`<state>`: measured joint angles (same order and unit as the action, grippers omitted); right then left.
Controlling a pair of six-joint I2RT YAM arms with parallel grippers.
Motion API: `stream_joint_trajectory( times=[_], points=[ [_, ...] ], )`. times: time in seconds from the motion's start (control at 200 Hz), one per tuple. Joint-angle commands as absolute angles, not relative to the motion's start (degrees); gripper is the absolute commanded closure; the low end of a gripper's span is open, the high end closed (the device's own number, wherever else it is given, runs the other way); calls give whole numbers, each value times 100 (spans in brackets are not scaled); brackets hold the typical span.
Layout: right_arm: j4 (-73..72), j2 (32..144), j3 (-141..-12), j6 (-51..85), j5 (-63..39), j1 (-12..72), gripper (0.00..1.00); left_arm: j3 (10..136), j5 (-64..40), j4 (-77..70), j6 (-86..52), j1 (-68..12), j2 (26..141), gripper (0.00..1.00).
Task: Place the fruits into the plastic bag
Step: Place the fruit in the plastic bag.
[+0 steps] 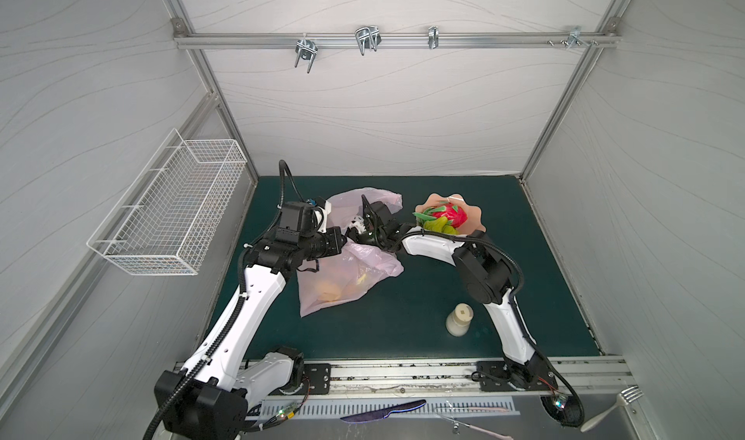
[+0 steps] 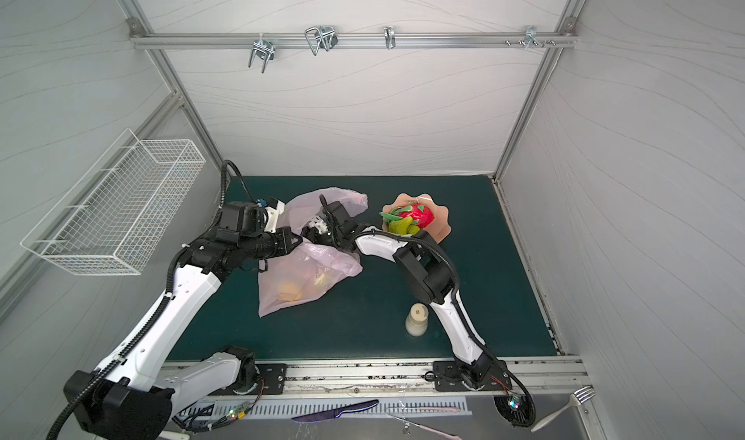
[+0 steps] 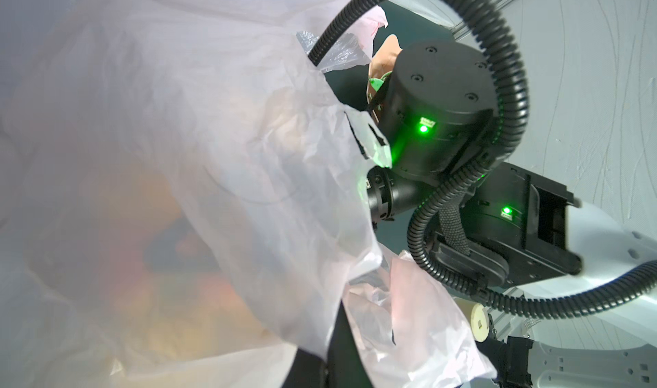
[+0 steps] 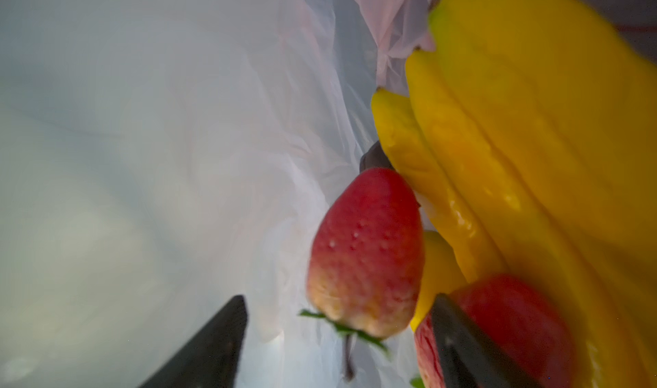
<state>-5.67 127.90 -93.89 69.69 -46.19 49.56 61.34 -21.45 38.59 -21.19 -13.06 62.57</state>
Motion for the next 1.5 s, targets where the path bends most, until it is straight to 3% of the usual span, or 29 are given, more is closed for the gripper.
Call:
stream_joint_trajectory(
  times=[0.0,0.045,0.92,1.496],
  points=[
    [-410,12627,-9529,6830,-4786,5001,5,6257,-2092,3718,-2043,-1275,6234,100],
    [-310,12561,-9525,6750,-4801,4982,1,6269,-2105,3711,-2061,-1274,6228,100],
    [1250,10663,-8100,5442,-4268,4242,1,6070,-2082,3548,-2386,-1279,6035,100],
    [4339,9006,-7916,3266,-1937,2824,1,6065,-2212,3522,-2358,-1276,6051,100]
  ],
)
